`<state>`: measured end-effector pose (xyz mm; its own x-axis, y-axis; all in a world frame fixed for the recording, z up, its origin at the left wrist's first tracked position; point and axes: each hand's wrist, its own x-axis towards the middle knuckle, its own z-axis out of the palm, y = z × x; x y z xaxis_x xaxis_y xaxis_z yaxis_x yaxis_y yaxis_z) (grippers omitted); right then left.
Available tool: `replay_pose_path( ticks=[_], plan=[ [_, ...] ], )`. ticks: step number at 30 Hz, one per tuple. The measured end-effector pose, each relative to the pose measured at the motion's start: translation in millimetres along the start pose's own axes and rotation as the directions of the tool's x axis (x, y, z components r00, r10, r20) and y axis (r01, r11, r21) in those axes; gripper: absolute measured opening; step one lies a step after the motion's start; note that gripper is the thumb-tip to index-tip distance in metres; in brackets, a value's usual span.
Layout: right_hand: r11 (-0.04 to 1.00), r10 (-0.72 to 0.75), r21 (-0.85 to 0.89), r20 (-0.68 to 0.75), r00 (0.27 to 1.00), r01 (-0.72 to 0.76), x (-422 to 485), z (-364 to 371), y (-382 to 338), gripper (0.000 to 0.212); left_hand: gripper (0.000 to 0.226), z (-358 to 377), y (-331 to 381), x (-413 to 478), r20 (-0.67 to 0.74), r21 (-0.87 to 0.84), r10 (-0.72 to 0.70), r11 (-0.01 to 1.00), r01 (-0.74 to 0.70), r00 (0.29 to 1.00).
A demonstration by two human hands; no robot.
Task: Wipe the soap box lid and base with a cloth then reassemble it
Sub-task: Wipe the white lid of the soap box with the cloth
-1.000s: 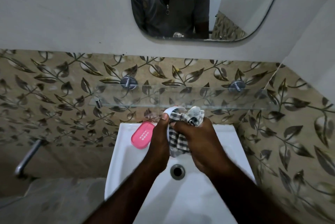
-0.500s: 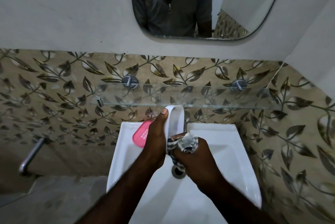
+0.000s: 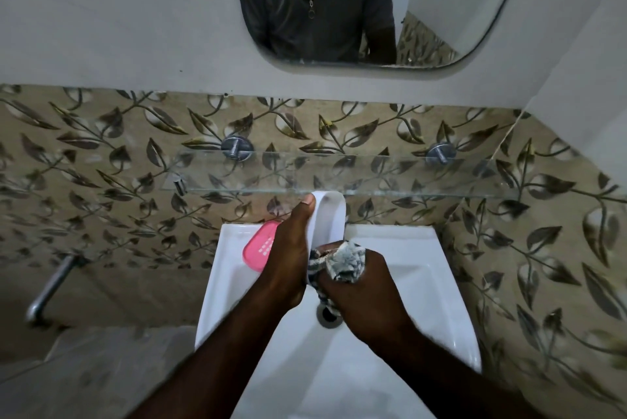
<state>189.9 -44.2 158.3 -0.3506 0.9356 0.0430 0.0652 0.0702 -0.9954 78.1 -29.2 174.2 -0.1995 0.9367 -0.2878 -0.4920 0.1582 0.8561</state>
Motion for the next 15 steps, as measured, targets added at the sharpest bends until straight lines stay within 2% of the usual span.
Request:
replay_pose_path(
  ticks=[1,2,3,4,5,6,7,8,9,10,11,12,13,14,15],
  plan=[
    [0.963,-0.158,-0.224,-0.009,0.987,0.152,-2,-1,2,0.016,0.031,-1,1,0,0.002,-0.004,-0.017,1.0,0.017,1.0],
    [0.839,-0.305,-0.459,0.05,0.951,0.294,-4,-4,6,0.023,0.041,-2,3,0,0.005,-0.001,-0.052,0.999,0.052,0.999],
    [0.644,-0.417,-0.637,0.172,0.893,0.423,-4,-8,14,0.029,0.049,-2,3,0,0.011,0.001,-0.084,0.996,0.084,0.996],
    [0.48,-0.449,-0.711,0.303,0.84,0.513,-1,-13,21,0.035,0.046,-3,3,1,0.007,0.012,-0.101,0.995,0.101,0.995],
    [0.412,-0.439,-0.737,0.354,0.826,0.535,2,-16,25,0.039,0.034,-3,2,1,-0.004,0.025,-0.106,0.994,0.107,0.994],
    [0.435,-0.434,-0.738,0.329,0.838,0.515,2,-16,27,0.038,0.026,-4,2,0,-0.001,0.035,-0.099,0.994,0.099,0.995],
    [0.561,-0.4,-0.703,0.234,0.886,0.438,1,-15,23,0.034,0.024,-3,3,0,-0.002,0.047,-0.092,0.995,0.092,0.996],
    [0.782,-0.305,-0.557,0.047,0.951,0.278,-1,-10,14,0.028,0.024,-2,3,1,-0.003,0.078,-0.08,0.994,0.08,0.997],
    [0.957,-0.134,-0.269,-0.076,0.988,0.109,-2,0,4,0.02,0.026,0,3,2,-0.006,0.11,-0.055,0.992,0.056,0.998],
    [1.0,0.019,0.004,-0.094,0.995,-0.018,-1,7,3,0.014,0.029,0,3,2,-0.01,0.122,-0.02,0.992,0.021,1.0],
    [0.996,0.034,0.083,-0.086,0.996,-0.026,-3,12,0,0.013,0.032,-1,3,4,-0.009,0.121,0.01,0.993,-0.009,1.0],
    [0.995,-0.092,-0.057,-0.091,0.992,0.087,-4,12,2,0.02,0.034,-2,4,4,-0.019,0.115,0.027,0.993,-0.025,0.999],
    [0.921,-0.277,-0.305,-0.069,0.958,0.244,-6,11,2,0.031,0.038,-3,4,5,-0.042,0.106,0.029,0.994,-0.024,0.999],
    [0.741,-0.458,-0.535,0.04,0.888,0.406,-7,5,10,0.043,0.042,-3,4,5,-0.057,0.097,0.014,0.995,-0.009,0.998],
    [0.503,-0.561,-0.694,0.191,0.806,0.515,-4,-3,23,0.049,0.044,-3,3,4,-0.058,0.093,-0.01,0.996,0.016,0.998]
  ],
)
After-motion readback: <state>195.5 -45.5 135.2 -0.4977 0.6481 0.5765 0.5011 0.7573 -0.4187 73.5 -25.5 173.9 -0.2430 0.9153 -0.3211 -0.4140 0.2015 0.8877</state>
